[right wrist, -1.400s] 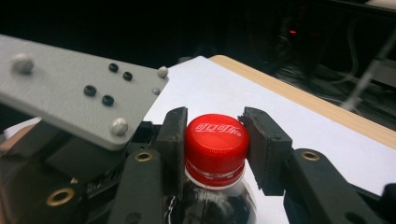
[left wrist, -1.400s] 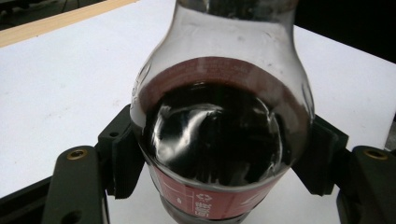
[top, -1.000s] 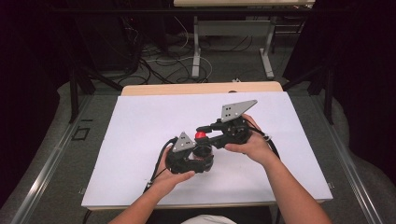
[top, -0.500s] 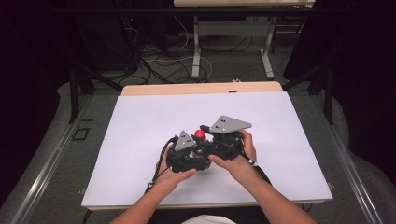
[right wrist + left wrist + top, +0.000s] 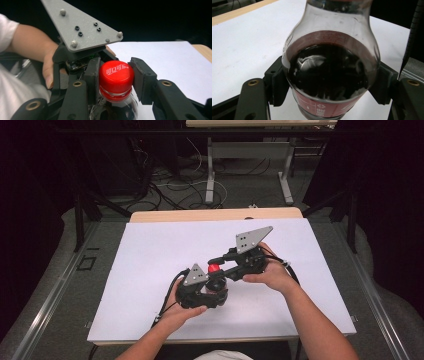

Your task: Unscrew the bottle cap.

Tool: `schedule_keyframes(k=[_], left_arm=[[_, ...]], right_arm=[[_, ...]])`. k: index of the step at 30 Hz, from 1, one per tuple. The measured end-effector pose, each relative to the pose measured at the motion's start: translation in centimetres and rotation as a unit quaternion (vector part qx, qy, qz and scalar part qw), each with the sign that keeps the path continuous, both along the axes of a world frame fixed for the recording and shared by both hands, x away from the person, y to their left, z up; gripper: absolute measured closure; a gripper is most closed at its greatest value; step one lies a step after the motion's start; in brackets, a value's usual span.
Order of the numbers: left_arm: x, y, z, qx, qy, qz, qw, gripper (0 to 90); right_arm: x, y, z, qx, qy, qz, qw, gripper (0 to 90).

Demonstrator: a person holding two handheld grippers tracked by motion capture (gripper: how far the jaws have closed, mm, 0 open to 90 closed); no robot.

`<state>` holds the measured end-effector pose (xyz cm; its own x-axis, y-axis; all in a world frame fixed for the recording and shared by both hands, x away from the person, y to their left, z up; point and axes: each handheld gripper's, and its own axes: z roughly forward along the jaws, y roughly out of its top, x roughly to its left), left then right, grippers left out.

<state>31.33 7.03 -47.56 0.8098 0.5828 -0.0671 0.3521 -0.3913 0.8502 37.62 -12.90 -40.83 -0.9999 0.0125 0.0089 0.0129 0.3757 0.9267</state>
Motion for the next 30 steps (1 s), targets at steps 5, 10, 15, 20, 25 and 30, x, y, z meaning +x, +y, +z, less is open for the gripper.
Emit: schedule_keyframes(k=[5, 10, 15, 20, 25, 30], left_arm=[[0.3, 0.1, 0.3, 0.0, 0.003, 0.022, 0.9998, 29.6], [0.4, -0.2, 0.3, 0.002, 0.001, 0.037, 0.9993, 29.6], [0.3, -0.5, 0.2, 0.007, -0.003, 0.042, 0.9991, 29.6], [0.2, -0.4, 0.2, 0.011, -0.004, 0.033, 0.9994, 29.6], [0.0, -0.2, 0.2, -0.002, -0.003, 0.005, 1.0, 29.7], [-0.2, -0.4, 0.4, 0.001, -0.002, -0.014, 0.9999, 29.7]], right_arm=[[-2.0, 0.8, 0.2, -0.013, -0.001, -0.12, 0.9926, 47.4], [-4.9, 2.0, 0.4, -0.007, -0.024, -0.248, 0.9686, 48.3], [-6.2, 2.8, 0.4, -0.009, -0.033, -0.314, 0.9489, 53.9], [-5.8, 2.7, 0.4, -0.018, -0.051, -0.295, 0.9539, 60.6], [-3.2, 1.0, 0.6, -0.008, -0.017, -0.158, 0.9872, 60.9], [-1.2, -0.2, 0.6, 0.006, -0.003, -0.043, 0.9991, 60.9]])
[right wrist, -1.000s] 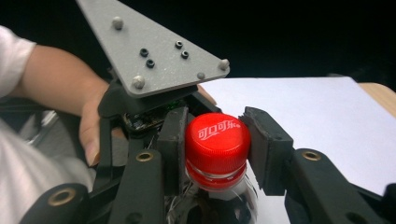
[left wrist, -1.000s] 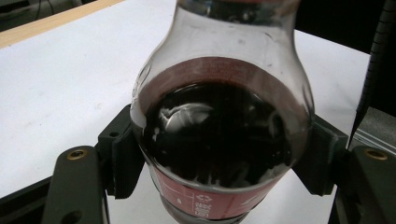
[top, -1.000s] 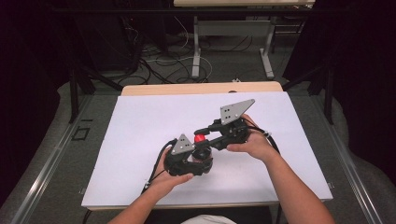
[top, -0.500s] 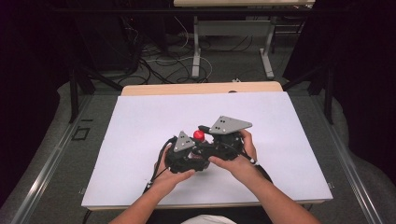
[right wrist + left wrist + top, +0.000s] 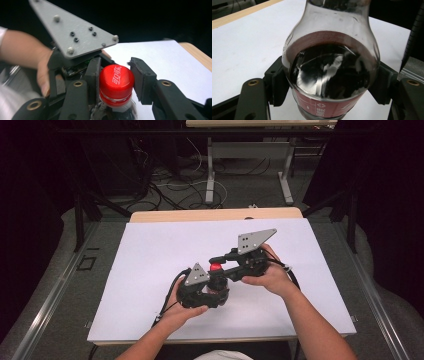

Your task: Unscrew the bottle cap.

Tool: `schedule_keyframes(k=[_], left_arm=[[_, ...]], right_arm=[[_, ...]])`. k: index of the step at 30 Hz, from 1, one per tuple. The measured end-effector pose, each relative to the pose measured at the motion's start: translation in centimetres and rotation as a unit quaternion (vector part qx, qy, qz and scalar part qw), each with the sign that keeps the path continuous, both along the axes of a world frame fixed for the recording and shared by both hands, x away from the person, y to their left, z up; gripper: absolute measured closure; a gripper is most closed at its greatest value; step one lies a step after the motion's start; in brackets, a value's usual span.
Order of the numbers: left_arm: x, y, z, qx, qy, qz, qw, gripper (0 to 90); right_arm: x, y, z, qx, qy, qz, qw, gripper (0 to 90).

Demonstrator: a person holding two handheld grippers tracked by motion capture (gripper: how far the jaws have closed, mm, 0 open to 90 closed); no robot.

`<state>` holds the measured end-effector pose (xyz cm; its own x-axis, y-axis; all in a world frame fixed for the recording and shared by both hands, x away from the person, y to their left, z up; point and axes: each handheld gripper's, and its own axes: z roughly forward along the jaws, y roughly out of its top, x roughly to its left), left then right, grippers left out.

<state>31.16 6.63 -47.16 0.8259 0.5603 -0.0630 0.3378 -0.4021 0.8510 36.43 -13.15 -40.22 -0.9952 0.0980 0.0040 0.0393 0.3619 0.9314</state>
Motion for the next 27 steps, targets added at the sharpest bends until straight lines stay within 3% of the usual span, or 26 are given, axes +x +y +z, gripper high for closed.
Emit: schedule_keyframes(k=[2, 4, 5, 6, 7, 8, 11, 14, 18, 20, 22, 27], left_arm=[[0.1, 0.0, 0.0, 0.003, 0.002, -0.002, 1.0, 29.7], [0.2, -0.1, -0.1, -0.002, 0.002, 0.007, 1.0, 29.7], [0.2, -0.1, 0.0, -0.002, 0.001, 0.01, 0.9999, 29.7], [0.2, -0.1, 0.0, -0.003, 0.002, 0.014, 0.9999, 29.7], [0.3, 0.0, 0.0, 0.0, 0.004, 0.015, 0.9999, 29.6], [0.3, 0.0, 0.0, 0.0, 0.005, 0.019, 0.9998, 29.6], [0.5, -0.1, -0.1, 0.0, 0.002, 0.033, 0.9995, 29.6], [0.5, -0.2, -0.1, -0.001, 0.003, 0.042, 0.9991, 29.6], [0.4, -0.2, -0.1, 0.001, 0.001, 0.043, 0.9991, 29.6], [0.4, -0.2, -0.1, -0.003, 0.004, 0.045, 0.999, 29.7], [0.4, -0.2, 0.0, -0.001, 0.003, 0.045, 0.999, 29.7], [0.5, -0.1, 0.0, -0.001, 0.002, 0.046, 0.9989, 29.7]], right_arm=[[0.2, -0.1, 0.0, -0.003, -0.002, 0.012, 0.9999, 60.8], [0.1, -0.1, 0.0, -0.003, -0.003, 0.001, 1.0, 60.5], [-0.1, 0.0, -0.1, -0.002, -0.003, -0.01, 0.9999, 59.4], [-0.3, 0.2, -0.1, -0.005, -0.007, -0.024, 0.9997, 49.9], [-0.8, 0.5, -0.2, -0.004, -0.008, -0.056, 0.9984, 42.3], [-1.2, 0.7, -0.2, -0.01, -0.013, -0.087, 0.9961, 42.7], [-3.0, 1.5, -0.2, -0.009, -0.014, -0.168, 0.9856, 43.1], [-4.5, 2.4, -0.2, -0.017, -0.036, -0.248, 0.968, 44.9], [-5.3, 3.1, -0.2, -0.025, -0.068, -0.294, 0.9531, 47.2], [-5.0, 3.2, -0.3, -0.019, -0.063, -0.299, 0.9518, 47.4], [-4.7, 3.0, -0.4, -0.013, -0.044, -0.293, 0.9549, 49.9], [-5.0, 2.5, -0.4, -0.007, -0.03, -0.287, 0.9573, 56.7]])
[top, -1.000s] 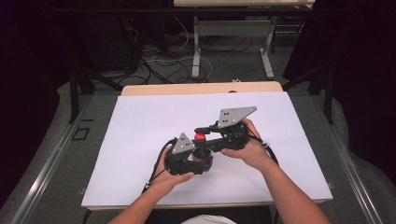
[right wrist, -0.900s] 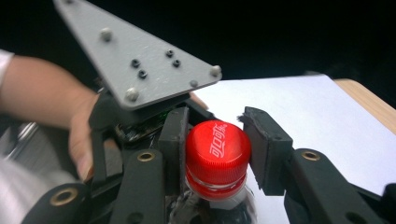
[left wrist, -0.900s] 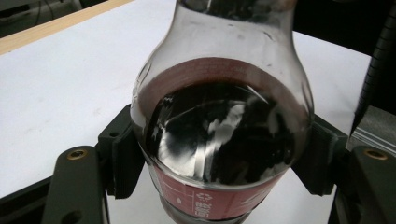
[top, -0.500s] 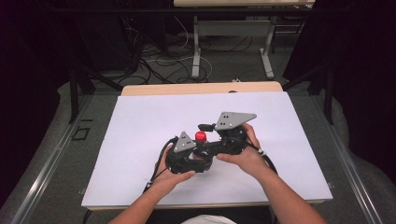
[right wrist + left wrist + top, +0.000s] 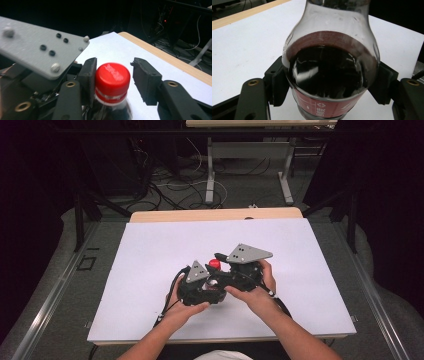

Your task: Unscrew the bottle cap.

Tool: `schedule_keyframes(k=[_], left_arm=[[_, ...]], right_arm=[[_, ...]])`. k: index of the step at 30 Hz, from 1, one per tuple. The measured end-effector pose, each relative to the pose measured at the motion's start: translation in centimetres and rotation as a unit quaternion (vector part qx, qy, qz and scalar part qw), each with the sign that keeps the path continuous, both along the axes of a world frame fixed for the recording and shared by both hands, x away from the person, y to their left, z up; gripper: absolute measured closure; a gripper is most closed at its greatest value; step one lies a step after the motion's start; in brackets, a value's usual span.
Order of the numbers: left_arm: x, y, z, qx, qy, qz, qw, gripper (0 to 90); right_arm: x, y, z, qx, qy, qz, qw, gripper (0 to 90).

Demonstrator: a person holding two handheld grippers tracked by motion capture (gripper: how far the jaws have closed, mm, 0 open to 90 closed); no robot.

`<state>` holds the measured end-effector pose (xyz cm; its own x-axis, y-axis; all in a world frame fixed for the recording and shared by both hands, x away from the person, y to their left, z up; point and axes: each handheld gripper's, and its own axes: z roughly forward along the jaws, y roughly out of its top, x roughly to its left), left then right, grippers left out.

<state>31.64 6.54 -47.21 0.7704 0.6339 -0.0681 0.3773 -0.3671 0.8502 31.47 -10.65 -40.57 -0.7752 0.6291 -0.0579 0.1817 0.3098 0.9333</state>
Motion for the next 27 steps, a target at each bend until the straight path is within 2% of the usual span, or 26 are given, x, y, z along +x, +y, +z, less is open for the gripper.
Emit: schedule_keyframes(k=[2, 4, 6, 7, 9, 10, 12, 13, 14, 17, 18, 21, 23, 27], left_arm=[[0.0, 0.0, 0.0, 0.0, -0.001, -0.002, 1.0, 29.7], [-0.1, 0.0, 0.0, 0.0, -0.004, -0.005, 1.0, 29.7], [-0.1, 0.1, 0.0, 0.003, -0.005, -0.009, 0.9999, 29.7], [-0.2, 0.2, 0.0, -0.001, 0.001, -0.013, 0.9999, 29.7], [-0.2, 0.3, 0.0, -0.006, -0.003, -0.022, 0.9997, 29.7], [-0.2, 0.3, 0.0, -0.002, -0.003, -0.025, 0.9997, 29.7], [-0.1, 0.3, 0.0, -0.001, -0.003, -0.028, 0.9996, 29.7], [-0.1, 0.2, 0.0, -0.002, -0.001, -0.028, 0.9996, 29.7], [-0.1, 0.2, 0.0, -0.003, -0.001, -0.024, 0.9997, 29.7], [0.0, 0.2, -0.1, 0.0, 0.002, -0.023, 0.9997, 29.7], [0.1, 0.2, -0.2, 0.0, -0.001, -0.023, 0.9997, 29.7], [0.2, 0.2, -0.3, 0.002, 0.008, -0.02, 0.9998, 29.7], [0.4, 0.2, -0.4, 0.005, 0.004, -0.021, 0.9998, 29.7], [0.8, 0.4, -0.6, 0.007, 0.005, -0.013, 0.9999, 29.7]], right_arm=[[-0.2, -0.1, 0.0, 0.005, -0.002, 0.007, 1.0, 60.1], [-0.2, -0.2, 0.1, -0.002, -0.008, 0.019, 0.9998, 60.4], [0.3, -0.5, 0.2, -0.008, -0.003, 0.054, 0.9985, 60.8], [0.8, -0.7, 0.3, -0.01, -0.003, 0.081, 0.9967, 60.9], [2.0, -1.4, 0.4, -0.003, 0.006, 0.146, 0.9892, 61.1], [2.7, -1.8, 0.5, 0.012, 0.02, 0.175, 0.9843, 61.2], [3.9, -2.6, 0.6, 0.031, 0.041, 0.205, 0.9775, 61.2], [4.3, -2.9, 0.7, 0.04, 0.043, 0.217, 0.9744, 61.2], [4.5, -3.1, 0.7, 0.046, 0.051, 0.217, 0.9738, 61.2], [4.5, -3.1, 0.8, 0.042, 0.049, 0.208, 0.9759, 61.2], [4.4, -2.9, 0.7, 0.04, 0.046, 0.208, 0.9762, 61.2], [3.9, -2.7, 0.7, 0.029, 0.041, 0.197, 0.9792, 61.2], [3.6, -2.5, 0.7, 0.028, 0.035, 0.188, 0.9812, 61.1], [3.4, -2.6, 0.8, 0.02, 0.029, 0.183, 0.9826, 61.1]])
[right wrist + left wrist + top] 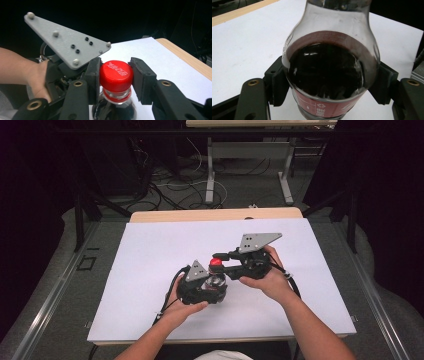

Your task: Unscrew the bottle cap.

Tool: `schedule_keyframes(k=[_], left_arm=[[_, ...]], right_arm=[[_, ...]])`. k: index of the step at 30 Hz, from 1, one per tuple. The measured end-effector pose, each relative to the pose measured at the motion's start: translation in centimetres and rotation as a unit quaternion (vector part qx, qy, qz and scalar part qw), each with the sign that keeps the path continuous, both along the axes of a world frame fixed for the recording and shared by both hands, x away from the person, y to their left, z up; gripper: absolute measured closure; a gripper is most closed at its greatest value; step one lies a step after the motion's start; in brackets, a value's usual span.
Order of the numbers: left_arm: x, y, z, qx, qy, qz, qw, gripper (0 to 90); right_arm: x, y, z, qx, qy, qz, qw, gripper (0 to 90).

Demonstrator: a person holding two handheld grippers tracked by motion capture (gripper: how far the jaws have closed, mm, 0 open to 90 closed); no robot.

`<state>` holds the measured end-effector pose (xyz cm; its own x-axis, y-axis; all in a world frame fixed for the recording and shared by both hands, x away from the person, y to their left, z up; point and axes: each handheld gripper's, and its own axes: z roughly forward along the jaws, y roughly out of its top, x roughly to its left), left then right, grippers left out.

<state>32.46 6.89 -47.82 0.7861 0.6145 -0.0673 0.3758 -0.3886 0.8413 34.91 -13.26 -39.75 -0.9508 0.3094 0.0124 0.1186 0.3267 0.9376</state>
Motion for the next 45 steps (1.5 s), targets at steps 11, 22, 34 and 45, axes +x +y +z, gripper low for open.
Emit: schedule_keyframes(k=[11, 22, 34, 45], left_arm=[[1.3, 1.0, 0.2, -0.001, -0.002, 0.023, 0.9997, 29.7], [2.8, 1.3, 1.2, -0.004, -0.003, 0.03, 0.9995, 29.7], [5.5, 0.4, 2.4, -0.006, -0.007, 0.036, 0.9993, 29.7], [8.7, -0.9, 2.9, -0.009, -0.007, 0.047, 0.9988, 29.7]], right_arm=[[0.0, -0.7, 0.0, -0.016, 0.0, -0.015, 0.9998, 61.1], [-0.3, -1.1, -0.8, -0.033, 0.008, -0.032, 0.9989, 61.1], [-0.5, -2.2, -1.5, -0.045, 0.01, -0.06, 0.9972, 61.0], [-0.4, -3.5, -2.2, -0.031, 0.015, -0.088, 0.9955, 61.0]])
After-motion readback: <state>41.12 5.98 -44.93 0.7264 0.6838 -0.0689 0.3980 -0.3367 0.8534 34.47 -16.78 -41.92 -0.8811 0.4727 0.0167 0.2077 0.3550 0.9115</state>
